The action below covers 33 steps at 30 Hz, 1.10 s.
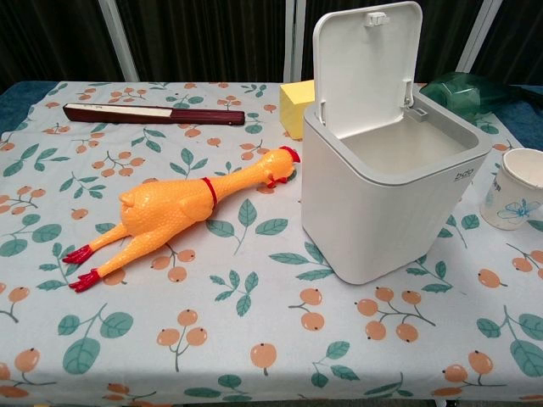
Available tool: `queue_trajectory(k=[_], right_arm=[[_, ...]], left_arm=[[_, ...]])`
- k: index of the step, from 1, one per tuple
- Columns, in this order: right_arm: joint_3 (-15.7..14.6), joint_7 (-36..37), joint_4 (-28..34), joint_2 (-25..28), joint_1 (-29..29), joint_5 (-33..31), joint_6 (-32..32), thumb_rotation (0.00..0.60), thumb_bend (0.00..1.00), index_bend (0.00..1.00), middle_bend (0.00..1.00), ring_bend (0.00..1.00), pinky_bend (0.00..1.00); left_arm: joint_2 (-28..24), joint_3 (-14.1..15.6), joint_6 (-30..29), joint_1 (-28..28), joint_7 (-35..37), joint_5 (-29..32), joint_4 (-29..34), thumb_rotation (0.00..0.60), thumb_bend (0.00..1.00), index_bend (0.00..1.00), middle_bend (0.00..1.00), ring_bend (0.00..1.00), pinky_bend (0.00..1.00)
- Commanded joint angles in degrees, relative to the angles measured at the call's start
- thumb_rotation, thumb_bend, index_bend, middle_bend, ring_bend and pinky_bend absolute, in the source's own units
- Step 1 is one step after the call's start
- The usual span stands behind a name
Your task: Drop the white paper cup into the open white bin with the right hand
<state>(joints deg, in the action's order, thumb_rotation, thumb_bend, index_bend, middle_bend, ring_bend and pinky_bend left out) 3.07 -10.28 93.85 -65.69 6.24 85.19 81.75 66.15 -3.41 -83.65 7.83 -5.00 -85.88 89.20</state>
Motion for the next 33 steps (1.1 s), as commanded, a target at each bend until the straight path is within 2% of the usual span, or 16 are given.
queue_trajectory(k=[1,12,16,25,31,33], right_arm=[[0.0,-0.1,0.0,-0.1,0.1,-0.1,-0.2,0.6,0.06,0.0,0.0,0.0,0.0],[0.0,-1.6,-0.7,-1.2,1.7,-1.5,-3.6,0.6,0.06,0.0,0.0,0.0,0.0],[0.6,-3.4,-1.3,-2.0,3.8,-3.2,-7.1,0.6,0.06,0.0,0.0,0.0,0.0],[4.3,-8.2,-2.7,-5.6,11.8,-10.5,-18.2,0.6,0.07,0.0,0.0,0.0,0.0],[4.7,-9.4,-4.5,-7.8,15.0,-12.8,-22.0,0.6,0.1,0.0,0.0,0.0,0.01],[4.7,-9.5,-4.8,-8.3,15.6,-13.3,-22.6,0.6,0.1,0.0,0.0,0.0,0.04]], left_arm=[[-0.1,0.1,0.1,0.1,0.0,-0.1,0.0,0.6,0.0,0.01,0.0,0.0,0.02],[0.2,0.1,0.3,0.3,0.6,0.0,-0.4,0.6,0.0,0.01,0.0,0.0,0.02],[0.6,0.3,0.4,0.5,0.7,-0.4,-0.9,0.6,0.0,0.01,0.0,0.0,0.02],[1.4,0.5,0.9,0.5,2.0,0.1,-2.6,0.6,0.0,0.01,0.0,0.0,0.02],[1.2,0.3,0.8,0.6,2.3,0.2,-2.7,0.6,0.0,0.01,0.0,0.0,0.02],[1.2,0.4,0.7,0.6,2.4,0.2,-2.7,0.6,0.0,0.01,0.0,0.0,0.02]])
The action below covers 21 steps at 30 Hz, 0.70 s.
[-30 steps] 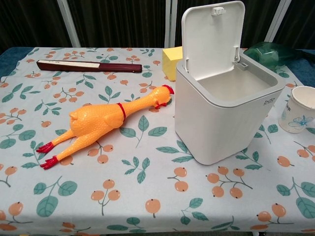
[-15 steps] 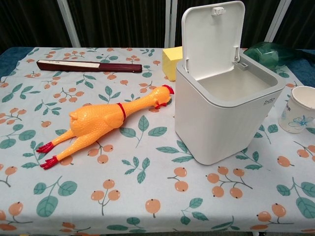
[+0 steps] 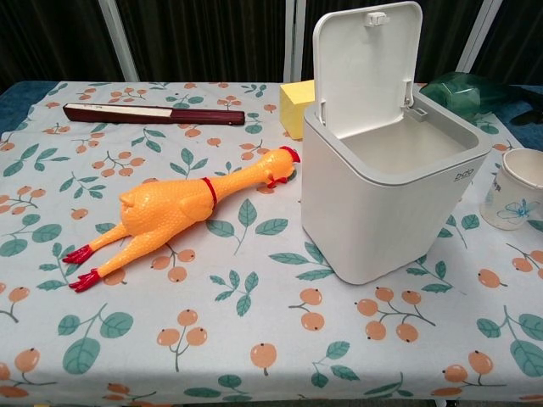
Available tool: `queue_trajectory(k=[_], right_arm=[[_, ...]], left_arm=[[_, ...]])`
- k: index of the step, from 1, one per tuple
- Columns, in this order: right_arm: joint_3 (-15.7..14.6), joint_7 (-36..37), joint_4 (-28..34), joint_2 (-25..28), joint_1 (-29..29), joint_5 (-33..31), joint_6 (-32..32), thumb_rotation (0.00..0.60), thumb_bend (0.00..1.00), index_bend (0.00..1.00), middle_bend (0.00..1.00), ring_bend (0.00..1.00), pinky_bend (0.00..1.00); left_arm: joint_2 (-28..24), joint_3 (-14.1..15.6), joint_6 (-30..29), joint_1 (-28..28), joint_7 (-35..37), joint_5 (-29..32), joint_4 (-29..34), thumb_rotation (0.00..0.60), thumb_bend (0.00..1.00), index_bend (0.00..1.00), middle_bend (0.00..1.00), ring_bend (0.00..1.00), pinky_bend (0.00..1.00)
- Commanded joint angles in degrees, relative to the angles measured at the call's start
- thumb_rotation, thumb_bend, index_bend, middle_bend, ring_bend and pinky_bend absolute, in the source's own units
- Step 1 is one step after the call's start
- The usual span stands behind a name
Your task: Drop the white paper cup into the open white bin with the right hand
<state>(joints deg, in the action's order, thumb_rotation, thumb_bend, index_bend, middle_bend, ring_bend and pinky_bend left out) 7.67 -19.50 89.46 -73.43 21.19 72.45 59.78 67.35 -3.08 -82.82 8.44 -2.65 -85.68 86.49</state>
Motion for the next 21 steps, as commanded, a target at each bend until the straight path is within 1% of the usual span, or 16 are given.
queue_trajectory(k=[1,5,7,9,11,13,15,17,20,21], right_arm=[[0.1,-0.4,-0.5,-0.8,1.0,-0.8,-1.0,0.6,0.1,0.0,0.0,0.0,0.06],[0.0,-0.8,-0.8,-1.5,2.1,-1.2,-1.8,0.6,0.12,0.0,0.0,0.0,0.14],[-0.3,-0.6,-0.8,-1.6,2.4,-0.9,-1.7,0.6,0.14,0.0,0.01,0.0,0.2],[-0.5,-0.4,-0.8,-1.6,2.5,-0.8,-1.7,0.6,0.17,0.0,0.05,0.04,0.29],[-1.0,-0.5,-1.1,-1.8,2.7,-0.7,-1.8,0.6,0.18,0.0,0.12,0.11,0.36],[-1.4,-0.8,-1.6,-2.1,3.0,-0.8,-2.2,0.6,0.19,0.0,0.17,0.15,0.4],[-1.7,-0.8,-2.2,-2.4,3.3,-0.5,-2.3,0.6,0.2,0.04,0.21,0.19,0.42],[-2.0,-0.2,-2.7,-2.8,3.3,0.1,-1.9,0.6,0.21,0.13,0.24,0.24,0.44],[-2.2,1.1,-3.3,-3.2,2.9,1.7,0.1,0.6,0.22,0.22,0.29,0.27,0.45],[-2.2,1.7,-3.4,-3.2,2.8,2.3,0.7,0.6,0.22,0.24,0.3,0.28,0.46]], left_arm=[[0.1,0.0,-0.1,0.0,0.1,-0.1,-0.1,0.6,0.0,0.01,0.0,0.0,0.02],[0.0,0.1,0.1,0.1,0.1,-0.1,-0.2,0.6,0.0,0.01,0.0,0.0,0.02],[0.0,0.1,-0.1,0.0,0.0,-0.2,-0.1,0.6,0.0,0.01,0.0,0.0,0.02],[0.1,0.2,-0.2,0.0,0.0,-0.1,-0.1,0.6,0.0,0.01,0.0,0.0,0.02],[0.0,0.2,0.0,0.0,0.1,0.0,-0.1,0.6,0.0,0.01,0.0,0.0,0.02],[-0.1,0.3,0.2,0.1,-0.1,0.0,0.1,0.6,0.0,0.01,0.0,0.0,0.02],[-0.1,0.4,0.2,0.0,-0.3,0.0,0.2,0.6,0.0,0.01,0.0,0.0,0.02],[-0.1,0.2,0.2,0.1,-0.3,0.2,0.2,0.6,0.0,0.01,0.0,0.0,0.02],[-0.1,0.2,0.1,0.1,-0.2,0.1,0.2,0.6,0.0,0.01,0.0,0.0,0.02],[-0.1,0.2,0.0,0.1,-0.2,0.0,0.2,0.6,0.0,0.01,0.0,0.0,0.02]])
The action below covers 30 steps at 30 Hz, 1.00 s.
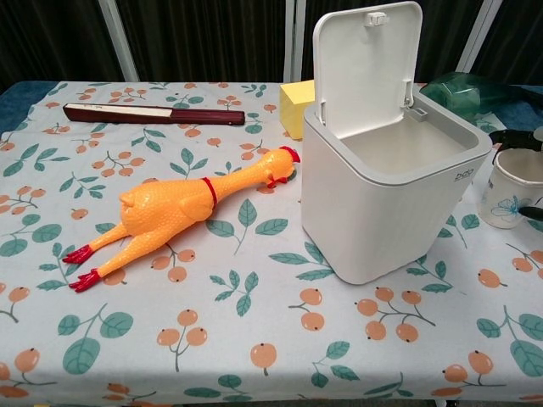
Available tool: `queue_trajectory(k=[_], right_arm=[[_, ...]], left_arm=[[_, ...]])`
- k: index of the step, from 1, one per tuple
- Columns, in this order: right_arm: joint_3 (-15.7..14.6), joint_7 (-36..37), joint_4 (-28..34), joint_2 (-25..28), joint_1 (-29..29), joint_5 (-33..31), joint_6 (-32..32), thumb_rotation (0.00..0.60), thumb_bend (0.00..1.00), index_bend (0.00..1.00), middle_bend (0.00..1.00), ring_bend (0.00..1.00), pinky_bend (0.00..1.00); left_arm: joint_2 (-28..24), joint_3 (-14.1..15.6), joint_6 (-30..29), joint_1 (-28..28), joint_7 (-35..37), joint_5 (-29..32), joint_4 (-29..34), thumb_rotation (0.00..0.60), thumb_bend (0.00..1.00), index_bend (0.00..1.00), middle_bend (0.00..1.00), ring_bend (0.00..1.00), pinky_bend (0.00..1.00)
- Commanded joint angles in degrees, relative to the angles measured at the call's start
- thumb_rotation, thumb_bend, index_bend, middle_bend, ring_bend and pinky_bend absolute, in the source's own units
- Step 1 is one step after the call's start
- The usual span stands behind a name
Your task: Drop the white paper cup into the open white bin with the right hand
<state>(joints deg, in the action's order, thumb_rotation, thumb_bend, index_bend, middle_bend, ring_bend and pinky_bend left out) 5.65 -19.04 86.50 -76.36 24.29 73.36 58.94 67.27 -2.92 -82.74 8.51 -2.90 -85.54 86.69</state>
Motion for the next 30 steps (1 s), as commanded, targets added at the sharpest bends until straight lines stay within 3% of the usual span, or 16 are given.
queue_trajectory(k=[1,9,19,24,30], right_arm=[[-0.3,2.1,-0.4,-0.1,-0.6,2.4,2.5,0.6,0.23,0.26,0.32,0.29,0.46],[-0.7,5.1,3.0,2.9,-2.1,7.9,8.7,0.6,0.24,0.28,0.34,0.3,0.47],[-1.3,4.6,16.3,11.2,-4.0,20.6,18.9,0.6,0.24,0.28,0.34,0.29,0.47],[-1.7,1.7,21.5,13.6,-3.8,25.5,20.1,0.6,0.23,0.26,0.34,0.29,0.47],[-1.3,-0.7,23.9,12.6,-1.4,26.5,16.1,0.6,0.22,0.24,0.33,0.29,0.47]], left_arm=[[0.0,0.1,-0.1,0.0,0.0,-0.2,0.0,0.6,0.0,0.01,0.0,0.0,0.02],[-0.2,-0.2,0.3,0.3,0.0,0.3,0.4,0.6,0.0,0.01,0.0,0.0,0.02],[-0.6,-0.3,-0.1,0.2,0.1,0.2,0.7,0.6,0.0,0.01,0.0,0.0,0.02],[-0.5,-0.2,0.2,0.3,0.3,0.2,0.5,0.6,0.0,0.01,0.0,0.0,0.02],[-0.4,-0.5,0.3,0.7,0.6,0.2,0.2,0.6,0.0,0.01,0.0,0.0,0.02]])
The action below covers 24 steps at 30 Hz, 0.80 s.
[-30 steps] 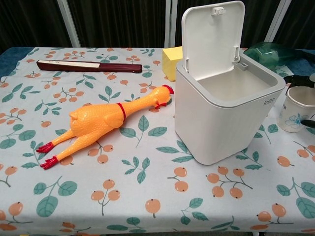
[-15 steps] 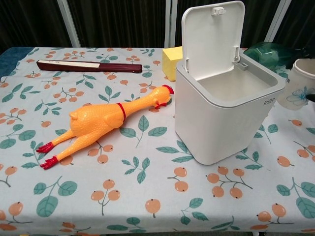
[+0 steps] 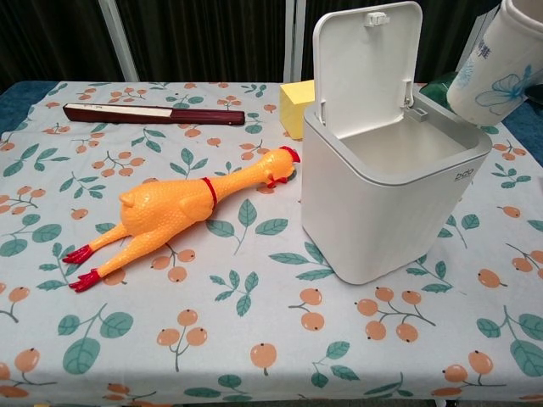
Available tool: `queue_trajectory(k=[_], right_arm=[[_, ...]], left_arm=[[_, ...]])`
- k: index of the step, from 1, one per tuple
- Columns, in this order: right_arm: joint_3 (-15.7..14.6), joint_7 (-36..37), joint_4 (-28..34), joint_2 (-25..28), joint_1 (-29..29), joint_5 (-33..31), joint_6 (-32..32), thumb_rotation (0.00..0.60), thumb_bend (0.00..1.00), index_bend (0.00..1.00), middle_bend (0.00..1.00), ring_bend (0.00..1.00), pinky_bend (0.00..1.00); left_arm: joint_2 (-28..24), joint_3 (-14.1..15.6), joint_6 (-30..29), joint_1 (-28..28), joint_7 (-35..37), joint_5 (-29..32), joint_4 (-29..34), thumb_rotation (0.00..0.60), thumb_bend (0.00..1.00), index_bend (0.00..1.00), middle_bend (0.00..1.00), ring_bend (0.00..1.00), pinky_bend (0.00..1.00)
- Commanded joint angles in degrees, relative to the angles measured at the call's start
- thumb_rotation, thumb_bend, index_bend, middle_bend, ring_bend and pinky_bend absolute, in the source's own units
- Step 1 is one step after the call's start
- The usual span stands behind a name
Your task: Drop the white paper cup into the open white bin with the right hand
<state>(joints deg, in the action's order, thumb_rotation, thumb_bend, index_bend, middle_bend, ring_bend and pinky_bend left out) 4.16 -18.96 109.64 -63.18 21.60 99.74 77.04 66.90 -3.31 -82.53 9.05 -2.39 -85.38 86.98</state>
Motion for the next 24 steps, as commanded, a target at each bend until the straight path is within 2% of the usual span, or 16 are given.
queue_trajectory(k=[1,4,6,7,9,11,12,17,20,24], right_arm=[[0.3,-1.0,0.8,-0.9,1.6,-0.1,-2.6,0.6,0.22,0.24,0.33,0.29,0.47],[0.7,-1.2,0.6,-2.1,2.8,-0.8,-4.5,0.6,0.2,0.2,0.3,0.28,0.45],[0.7,-1.5,0.3,-2.9,3.4,-1.9,-6.0,0.6,0.16,0.13,0.25,0.24,0.41],[0.7,-1.5,0.3,-3.1,3.6,-2.2,-6.5,0.6,0.12,0.07,0.19,0.17,0.35],[0.7,-1.4,0.2,-3.5,4.1,-2.7,-7.5,0.6,0.05,0.0,0.07,0.04,0.19],[0.8,-1.3,0.1,-3.7,4.3,-2.7,-7.6,0.6,0.01,0.0,0.0,0.0,0.06],[0.8,-1.0,0.0,-3.9,4.3,-2.5,-7.4,0.6,0.0,0.0,0.0,0.0,0.03],[0.7,0.5,-0.6,-3.6,3.4,-0.4,-4.2,0.6,0.0,0.0,0.0,0.0,0.0],[0.1,1.9,-1.7,-2.5,1.1,0.8,0.1,0.6,0.0,0.0,0.0,0.0,0.0],[-1.5,3.9,-7.8,-2.7,-4.1,-0.5,6.7,0.6,0.0,0.0,0.0,0.0,0.0]], left_arm=[[0.0,-0.1,0.1,0.1,0.1,0.1,-0.1,0.6,0.0,0.01,0.0,0.0,0.02],[0.0,-0.1,0.1,0.1,0.4,0.2,-0.2,0.6,0.0,0.01,0.0,0.0,0.02],[0.0,-0.1,0.2,0.1,0.5,0.4,-0.3,0.6,0.0,0.01,0.0,0.0,0.02],[-0.1,-0.1,0.2,0.0,0.5,0.5,-0.3,0.6,0.0,0.01,0.0,0.0,0.02],[0.0,-0.1,0.4,0.1,0.6,0.6,-0.5,0.6,0.0,0.01,0.0,0.0,0.02],[0.1,-0.1,0.4,0.1,0.7,0.7,-0.6,0.6,0.0,0.01,0.0,0.0,0.02],[0.1,-0.2,0.4,0.1,0.8,0.7,-0.7,0.6,0.0,0.01,0.0,0.0,0.02],[0.2,-0.1,0.1,-0.1,1.1,0.6,-0.9,0.6,0.0,0.01,0.0,0.0,0.02],[0.2,0.0,-0.2,-0.2,1.4,0.4,-1.1,0.6,0.0,0.01,0.0,0.0,0.02],[0.5,0.0,-0.6,-0.3,1.9,0.0,-1.7,0.6,0.0,0.01,0.0,0.0,0.02]])
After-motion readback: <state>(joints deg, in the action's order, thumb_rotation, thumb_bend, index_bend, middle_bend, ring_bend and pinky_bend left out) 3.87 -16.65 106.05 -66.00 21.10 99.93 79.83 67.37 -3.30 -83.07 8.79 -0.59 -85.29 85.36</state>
